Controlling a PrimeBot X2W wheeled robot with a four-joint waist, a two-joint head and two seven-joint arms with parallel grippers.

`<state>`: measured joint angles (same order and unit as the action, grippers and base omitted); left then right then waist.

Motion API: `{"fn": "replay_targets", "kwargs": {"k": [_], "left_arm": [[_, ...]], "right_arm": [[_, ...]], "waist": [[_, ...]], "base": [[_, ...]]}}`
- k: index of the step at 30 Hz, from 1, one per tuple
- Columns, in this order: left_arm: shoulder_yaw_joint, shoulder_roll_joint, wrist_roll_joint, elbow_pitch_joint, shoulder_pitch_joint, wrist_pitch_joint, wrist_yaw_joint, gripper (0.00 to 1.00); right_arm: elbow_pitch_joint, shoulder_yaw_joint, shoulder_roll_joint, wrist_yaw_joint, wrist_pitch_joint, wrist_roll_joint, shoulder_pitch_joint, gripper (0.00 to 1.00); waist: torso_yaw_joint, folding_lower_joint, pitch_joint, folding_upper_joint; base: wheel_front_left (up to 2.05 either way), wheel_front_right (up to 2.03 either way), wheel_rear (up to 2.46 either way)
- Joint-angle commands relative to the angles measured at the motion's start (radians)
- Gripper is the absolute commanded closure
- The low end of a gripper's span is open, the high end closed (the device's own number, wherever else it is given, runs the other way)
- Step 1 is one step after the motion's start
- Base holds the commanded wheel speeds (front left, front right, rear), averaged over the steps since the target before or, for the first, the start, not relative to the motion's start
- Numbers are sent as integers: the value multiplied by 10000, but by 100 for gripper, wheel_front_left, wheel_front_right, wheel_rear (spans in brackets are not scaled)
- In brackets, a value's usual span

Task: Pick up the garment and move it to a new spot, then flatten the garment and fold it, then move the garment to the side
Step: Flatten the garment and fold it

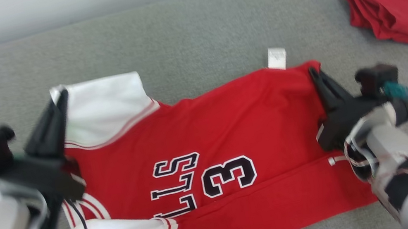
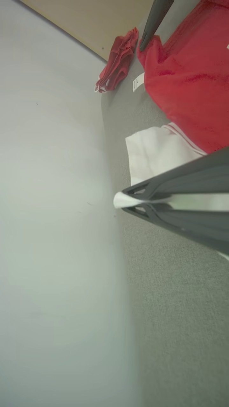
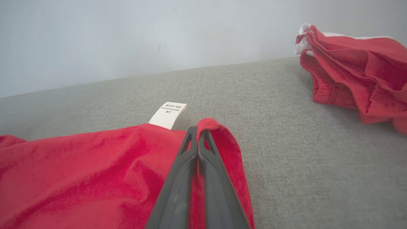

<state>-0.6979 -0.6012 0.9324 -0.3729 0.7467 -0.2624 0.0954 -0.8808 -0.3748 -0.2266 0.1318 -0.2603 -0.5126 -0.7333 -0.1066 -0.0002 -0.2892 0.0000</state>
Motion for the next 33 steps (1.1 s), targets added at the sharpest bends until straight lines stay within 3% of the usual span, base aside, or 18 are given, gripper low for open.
{"fn": "replay_targets", "kwargs": {"k": [1, 8, 15, 25, 33], "left_arm": [[184, 55, -106, 273, -596, -24, -91, 100], [1645, 487, -843, 2007, -3380, -27, -389, 100], [2569, 1584, -1333, 2331, -5262, -29, -285, 100], [3584, 2815, -1935, 1964, -6753, -30, 18, 100], [3704, 3203, -2323, 1117, -6953, -30, 187, 100]], "right_arm": [[298, 63, -137, -28, -53, -162, 356, 100], [2311, 698, -577, -28, -51, -1035, 2544, 100], [3486, 1185, -744, -28, -53, -1641, 4334, 100], [3613, 1530, -1007, -28, 73, -1915, 5302, 100], [3626, 1419, -970, -27, 391, -2152, 5760, 100]], "waist": [[257, 2, 330, 0], [525, 2, 840, 0], [732, 2, 1185, 0], [867, 2, 1563, 0], [943, 2, 1726, 0]], "base": [[0, 0, 0], [0, 0, 0], [0, 0, 0], [0, 0, 0], [0, 0, 0]]}}
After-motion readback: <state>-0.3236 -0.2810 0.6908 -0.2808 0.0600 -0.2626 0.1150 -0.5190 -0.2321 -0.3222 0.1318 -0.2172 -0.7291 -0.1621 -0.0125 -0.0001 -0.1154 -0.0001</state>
